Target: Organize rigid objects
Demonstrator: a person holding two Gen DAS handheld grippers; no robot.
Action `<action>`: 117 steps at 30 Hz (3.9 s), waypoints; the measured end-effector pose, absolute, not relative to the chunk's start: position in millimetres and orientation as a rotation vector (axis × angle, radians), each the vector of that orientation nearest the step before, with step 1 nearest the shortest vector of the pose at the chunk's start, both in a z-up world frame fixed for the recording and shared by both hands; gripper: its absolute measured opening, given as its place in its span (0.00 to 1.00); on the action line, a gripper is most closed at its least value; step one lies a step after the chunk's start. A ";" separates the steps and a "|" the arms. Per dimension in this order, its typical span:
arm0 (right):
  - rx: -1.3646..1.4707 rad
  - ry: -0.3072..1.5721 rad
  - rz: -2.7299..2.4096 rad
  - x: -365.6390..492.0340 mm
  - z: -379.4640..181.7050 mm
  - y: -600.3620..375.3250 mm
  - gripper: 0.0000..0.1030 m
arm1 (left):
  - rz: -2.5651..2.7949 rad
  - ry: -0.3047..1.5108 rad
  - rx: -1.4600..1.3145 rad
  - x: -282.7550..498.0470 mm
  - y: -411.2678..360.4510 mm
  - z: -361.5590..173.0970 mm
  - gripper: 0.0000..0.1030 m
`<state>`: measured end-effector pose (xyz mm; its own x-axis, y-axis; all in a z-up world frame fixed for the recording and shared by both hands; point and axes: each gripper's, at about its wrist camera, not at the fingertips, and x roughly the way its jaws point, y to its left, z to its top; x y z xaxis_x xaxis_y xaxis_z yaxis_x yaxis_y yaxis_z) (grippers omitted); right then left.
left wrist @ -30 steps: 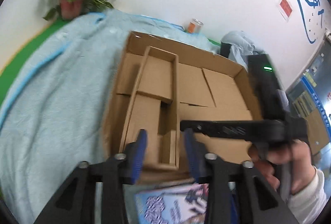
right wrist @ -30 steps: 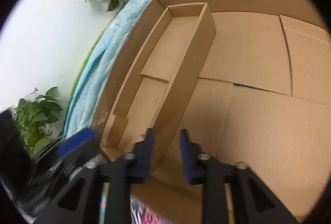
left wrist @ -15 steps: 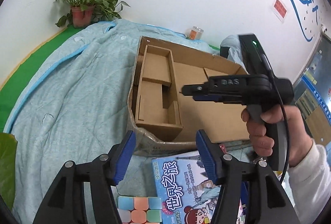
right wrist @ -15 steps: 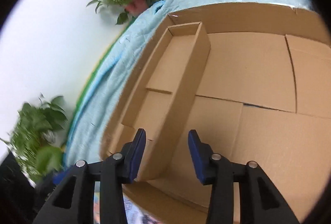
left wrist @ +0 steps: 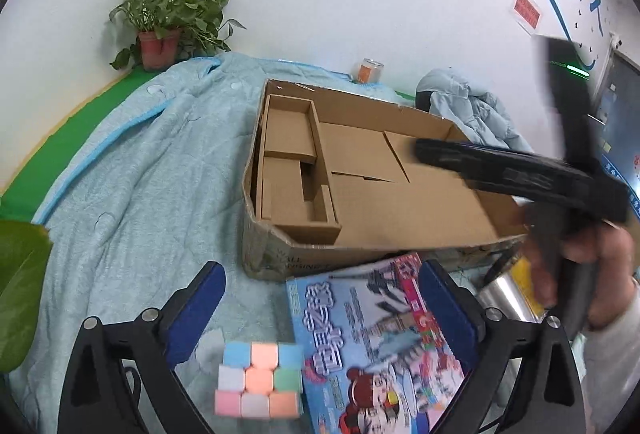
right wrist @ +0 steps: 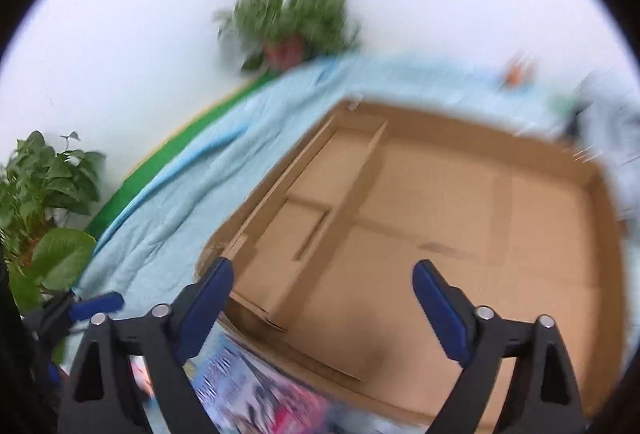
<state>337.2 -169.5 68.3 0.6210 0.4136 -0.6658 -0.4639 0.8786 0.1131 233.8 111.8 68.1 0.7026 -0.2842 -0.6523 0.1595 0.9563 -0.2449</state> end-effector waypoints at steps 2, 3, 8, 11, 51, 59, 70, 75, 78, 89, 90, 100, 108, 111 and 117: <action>-0.087 0.718 0.382 304.2 83.5 -197.5 0.89 | -0.259 0.776 -0.200 220.7 116.3 68.9 0.96; -0.071 0.723 0.360 290.9 84.6 -205.2 0.90 | -0.281 0.792 -0.230 214.7 119.6 68.3 0.96; -0.088 0.669 0.331 212.1 78.5 -226.4 0.99 | -0.375 0.824 -0.324 181.0 126.5 69.9 0.96; -0.040 0.717 0.361 194.9 59.4 -229.1 0.99 | -0.373 0.804 -0.251 157.7 115.9 73.4 0.96; -0.054 1.118 0.620 180.9 -26.3 -157.9 0.91 | -0.533 1.172 -0.506 175.1 96.0 -29.2 0.78; -0.137 1.123 0.560 197.2 -36.3 -137.4 0.90 | -0.504 1.181 -0.549 196.5 90.1 -38.2 0.82; -0.163 1.023 0.469 186.5 -26.1 -131.9 0.91 | -0.443 1.023 -0.386 164.9 69.7 1.9 0.74; -0.169 0.917 0.446 180.8 -4.3 -131.6 0.90 | -0.369 0.897 -0.265 144.4 54.3 42.8 0.73; -0.138 0.866 0.446 178.3 8.1 -134.6 0.90 | -0.354 0.820 -0.229 139.7 47.8 69.8 0.74; -0.022 0.642 0.379 188.0 80.0 -168.0 0.88 | -0.398 0.621 -0.127 141.3 17.5 159.8 0.74; -0.016 0.632 0.374 190.0 83.4 -171.2 0.88 | -0.402 0.609 -0.121 141.0 16.4 163.4 0.74; 0.007 0.551 0.333 199.2 92.8 -173.0 0.88 | -0.433 0.542 -0.078 150.3 12.6 173.2 0.74; -0.011 0.456 0.407 203.5 93.2 -176.1 0.88 | -0.432 0.558 -0.092 220.5 -1.0 189.6 0.74; -0.004 0.474 0.410 204.9 92.1 -174.5 0.88 | -0.429 0.576 -0.092 249.3 -2.0 185.2 0.74; 0.017 0.543 0.440 207.1 91.6 -177.1 0.88 | -0.404 0.650 -0.090 289.7 0.1 152.0 0.72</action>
